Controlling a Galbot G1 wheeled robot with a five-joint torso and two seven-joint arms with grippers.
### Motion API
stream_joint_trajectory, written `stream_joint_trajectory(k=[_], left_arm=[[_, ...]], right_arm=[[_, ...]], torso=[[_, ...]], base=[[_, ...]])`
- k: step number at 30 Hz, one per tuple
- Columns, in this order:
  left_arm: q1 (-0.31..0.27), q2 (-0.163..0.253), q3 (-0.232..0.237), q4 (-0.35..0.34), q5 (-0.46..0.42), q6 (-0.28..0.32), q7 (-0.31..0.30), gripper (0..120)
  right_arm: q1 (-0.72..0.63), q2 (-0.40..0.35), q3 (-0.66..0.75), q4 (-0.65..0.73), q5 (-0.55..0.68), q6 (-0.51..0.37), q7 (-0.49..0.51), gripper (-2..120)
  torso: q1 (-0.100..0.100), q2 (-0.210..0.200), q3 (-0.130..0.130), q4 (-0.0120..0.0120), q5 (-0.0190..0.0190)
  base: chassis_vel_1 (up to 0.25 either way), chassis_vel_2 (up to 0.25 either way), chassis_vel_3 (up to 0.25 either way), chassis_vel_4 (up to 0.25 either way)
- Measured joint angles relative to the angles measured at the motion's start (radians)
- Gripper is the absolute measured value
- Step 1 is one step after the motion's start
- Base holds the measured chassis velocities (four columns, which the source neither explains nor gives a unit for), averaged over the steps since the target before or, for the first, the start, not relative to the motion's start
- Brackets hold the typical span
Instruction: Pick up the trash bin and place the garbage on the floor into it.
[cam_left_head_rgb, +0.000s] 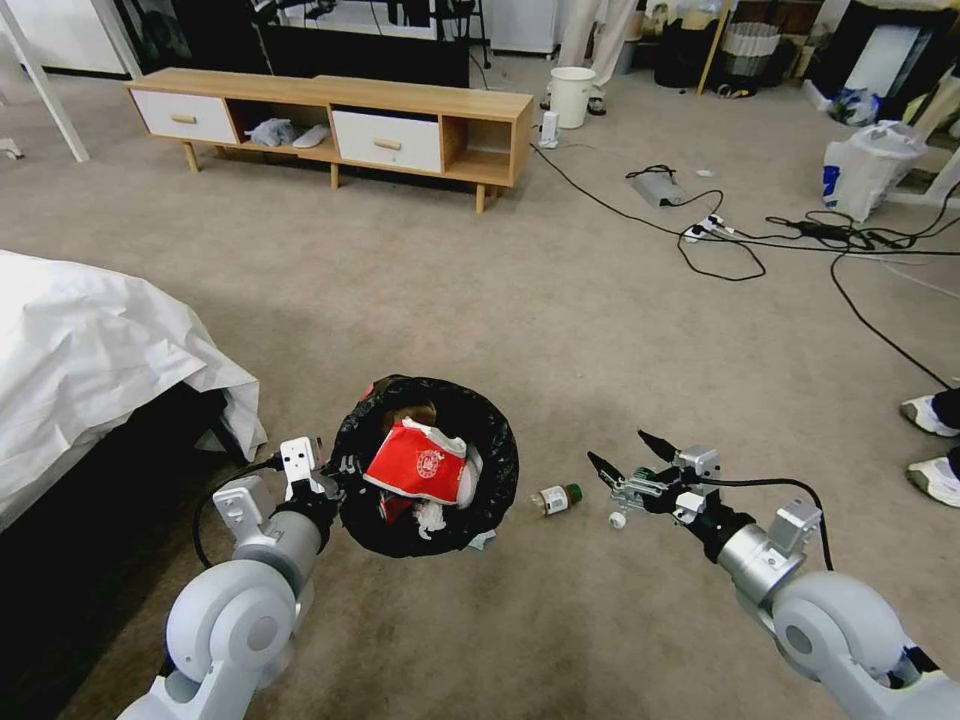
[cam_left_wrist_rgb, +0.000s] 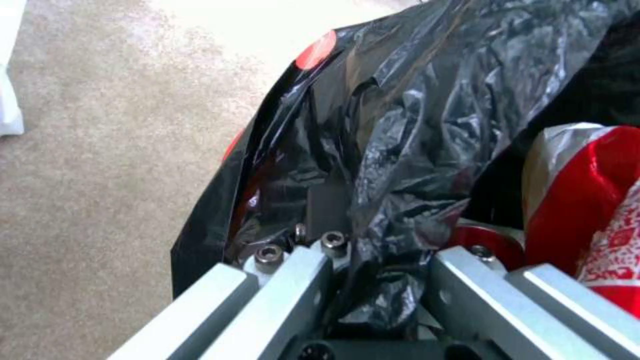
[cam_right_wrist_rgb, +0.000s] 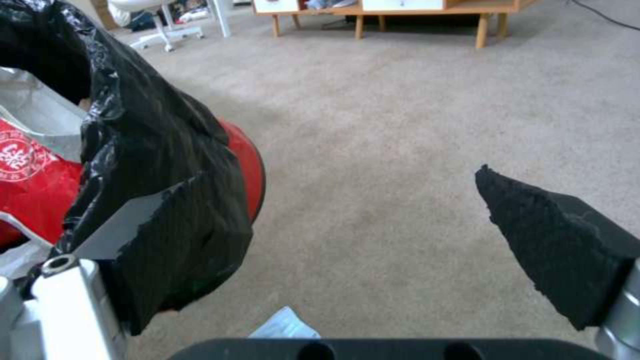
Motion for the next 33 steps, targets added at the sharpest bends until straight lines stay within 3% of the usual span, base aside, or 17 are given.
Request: stream_joint_trajectory(k=[12, 28, 33], left_arm=[[0.009, -0.005, -0.002, -0.002, 0.004, -0.002, 0.003, 0], [0.014, -0.005, -0.001, -0.004, 0.009, -0.003, 0.005, 0], [0.020, -0.009, 0.001, -0.004, 0.022, -0.003, 0.009, 0]], right_arm=[[0.002, 0.001, -0.002, -0.015, -0.008, 0.016, -0.018, 100], [0.002, 0.002, -0.008, -0.012, -0.003, 0.018, -0.019, 100], [0.002, 0.000, -0.011, -0.012, -0.005, 0.020, -0.019, 100]], torso=[[0.000, 0.000, 0.000, -0.0005, 0.0003], [0.000, 0.000, 0.000, -0.0003, 0.0002], [0.000, 0.000, 0.000, -0.0006, 0.0002]], base=[[-0.013, 0.012, 0.006, -0.013], [-0.191, 0.190, 0.193, -0.193], [-0.046, 0.059, 0.017, -0.055]])
